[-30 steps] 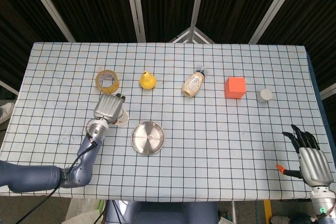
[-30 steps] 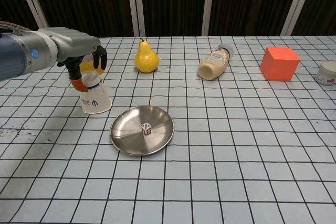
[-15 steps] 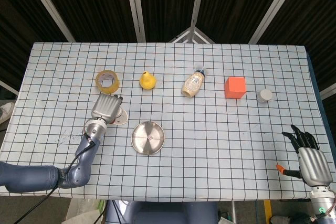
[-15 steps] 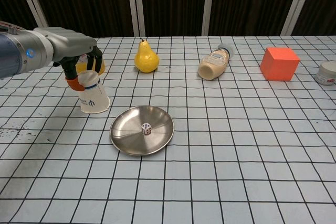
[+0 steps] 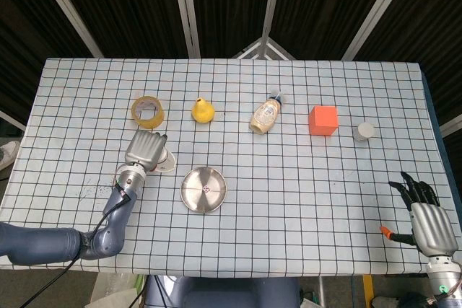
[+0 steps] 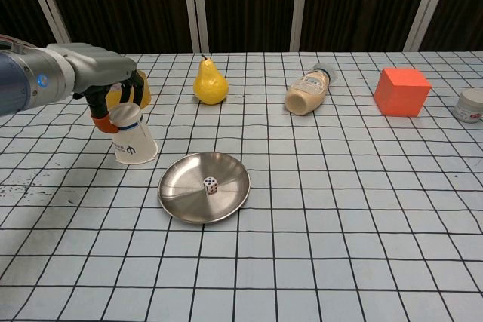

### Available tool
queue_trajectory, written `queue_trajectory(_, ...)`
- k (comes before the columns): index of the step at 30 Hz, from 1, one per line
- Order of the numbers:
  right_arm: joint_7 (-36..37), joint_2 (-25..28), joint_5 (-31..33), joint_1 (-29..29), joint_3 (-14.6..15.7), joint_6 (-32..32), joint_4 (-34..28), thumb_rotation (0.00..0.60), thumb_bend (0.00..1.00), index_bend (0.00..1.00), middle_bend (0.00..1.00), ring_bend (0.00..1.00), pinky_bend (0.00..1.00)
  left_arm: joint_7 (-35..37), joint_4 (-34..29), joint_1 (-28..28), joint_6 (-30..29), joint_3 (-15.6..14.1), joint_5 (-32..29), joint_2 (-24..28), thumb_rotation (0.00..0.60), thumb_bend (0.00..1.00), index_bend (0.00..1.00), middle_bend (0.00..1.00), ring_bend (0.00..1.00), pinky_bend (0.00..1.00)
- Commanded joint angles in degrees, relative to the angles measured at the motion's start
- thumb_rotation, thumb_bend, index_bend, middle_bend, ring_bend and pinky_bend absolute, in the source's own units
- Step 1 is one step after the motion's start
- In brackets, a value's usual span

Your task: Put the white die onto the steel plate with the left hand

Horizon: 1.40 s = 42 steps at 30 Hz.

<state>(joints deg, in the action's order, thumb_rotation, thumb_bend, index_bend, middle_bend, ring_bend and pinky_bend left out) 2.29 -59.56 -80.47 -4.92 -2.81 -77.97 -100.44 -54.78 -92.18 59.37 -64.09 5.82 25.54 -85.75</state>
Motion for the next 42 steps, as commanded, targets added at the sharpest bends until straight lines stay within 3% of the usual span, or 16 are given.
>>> queue_trajectory(1, 0.0, 0.0, 0.0, 0.0, 0.0, 0.0, 0.0, 0.6, 0.14, 0.2, 0.03, 0.1, 0.0, -0.1, 0.0, 0.0, -0.1, 0.0, 0.2, -0.1, 0.6, 0.41, 0.4, 0.41, 0.64, 0.71)
queue_trajectory(9, 0.4, 0.1, -0.1, 0.1, 0.0, -0.3, 0.0, 0.6, 0.14, 0.2, 0.03, 0.1, 0.0, 0.4, -0.5, 0.0, -0.4, 0.6, 0.6, -0.2, 0.6, 0.44, 0.41, 0.41, 0.64, 0.71)
queue_trajectory(13, 0.7, 0.2, -0.3, 0.1, -0.1, -0.3, 0.0, 0.6, 0.14, 0.2, 0.03, 0.1, 0.0, 2.2, -3.3, -0.1, -1.0, 2.5, 1.4, 1.3, 0.6, 0.44, 0.42, 0.42, 0.65, 0.71)
queue_trajectory(22, 1.3, 0.3, -0.8, 0.0, 0.0, -0.3, -0.1, 0.6, 0.14, 0.2, 0.03, 0.1, 0.0, 2.8, -19.9, 0.8, -4.7, 9.4, -0.1, 11.1, 0.6, 0.44, 0.43, 0.44, 0.65, 0.71)
queue_trajectory(27, 1.8, 0.6, -1.1, 0.2, 0.0, -0.7, -0.3, 0.6, 0.14, 0.2, 0.03, 0.1, 0.0, 1.5, -25.3, 2.1, -3.9, 10.6, -4.3, 13.5, 0.6, 0.44, 0.44, 0.44, 0.65, 0.71)
queue_trajectory(34, 2.4, 0.8, -1.2, 0.4, 0.0, -1.1, -0.2, 0.6, 0.14, 0.2, 0.03, 0.1, 0.0, -1.2, -27.3, 5.8, -1.0, 10.5, -11.5, 12.8, 0.6, 0.43, 0.43, 0.44, 0.65, 0.7)
queue_trajectory(42, 3.0, 1.0, -1.1, 0.4, 0.0, -0.8, 0.0, 0.6, 0.14, 0.2, 0.03, 0.1, 0.0, -4.5, -25.3, 11.1, -0.5, 9.8, -18.2, 8.1, 0.6, 0.43, 0.43, 0.44, 0.65, 0.7)
